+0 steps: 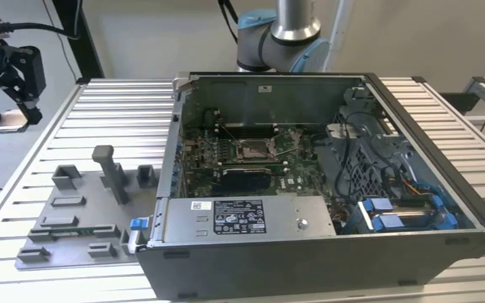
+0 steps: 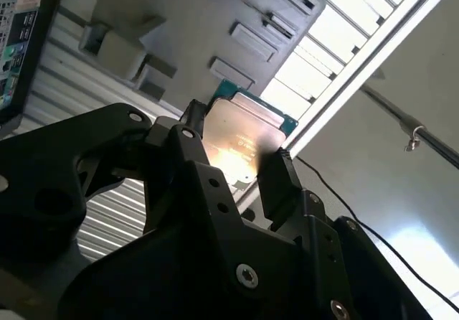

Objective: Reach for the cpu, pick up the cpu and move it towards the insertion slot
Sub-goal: 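Pick up the cpu and move it towards the insertion slot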

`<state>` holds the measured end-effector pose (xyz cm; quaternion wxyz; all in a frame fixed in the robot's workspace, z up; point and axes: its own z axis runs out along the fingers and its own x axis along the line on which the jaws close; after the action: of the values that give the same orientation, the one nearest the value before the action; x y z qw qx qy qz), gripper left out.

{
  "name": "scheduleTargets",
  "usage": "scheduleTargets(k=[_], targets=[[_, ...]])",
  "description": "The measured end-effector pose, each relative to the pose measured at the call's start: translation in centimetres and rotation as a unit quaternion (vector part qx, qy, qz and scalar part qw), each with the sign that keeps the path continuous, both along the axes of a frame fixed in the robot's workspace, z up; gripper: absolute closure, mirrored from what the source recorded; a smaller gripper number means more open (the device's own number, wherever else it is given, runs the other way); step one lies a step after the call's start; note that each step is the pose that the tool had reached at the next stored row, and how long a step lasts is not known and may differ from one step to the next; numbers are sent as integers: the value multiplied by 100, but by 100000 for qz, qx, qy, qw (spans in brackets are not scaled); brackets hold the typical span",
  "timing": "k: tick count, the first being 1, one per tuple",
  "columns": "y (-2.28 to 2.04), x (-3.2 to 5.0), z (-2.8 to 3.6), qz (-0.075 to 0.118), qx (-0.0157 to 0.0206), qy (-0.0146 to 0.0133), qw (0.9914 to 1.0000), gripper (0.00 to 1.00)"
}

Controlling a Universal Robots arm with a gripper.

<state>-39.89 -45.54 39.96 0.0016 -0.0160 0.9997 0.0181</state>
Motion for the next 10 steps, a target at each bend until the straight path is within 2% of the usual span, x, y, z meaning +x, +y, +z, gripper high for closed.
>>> scheduleTargets(k=[4, 8, 10], targets=[[0, 118, -1, 35, 26, -8, 100000, 100], [0, 122, -1, 26, 22, -3, 100000, 100], [0, 166, -1, 36, 22, -4, 100000, 100]])
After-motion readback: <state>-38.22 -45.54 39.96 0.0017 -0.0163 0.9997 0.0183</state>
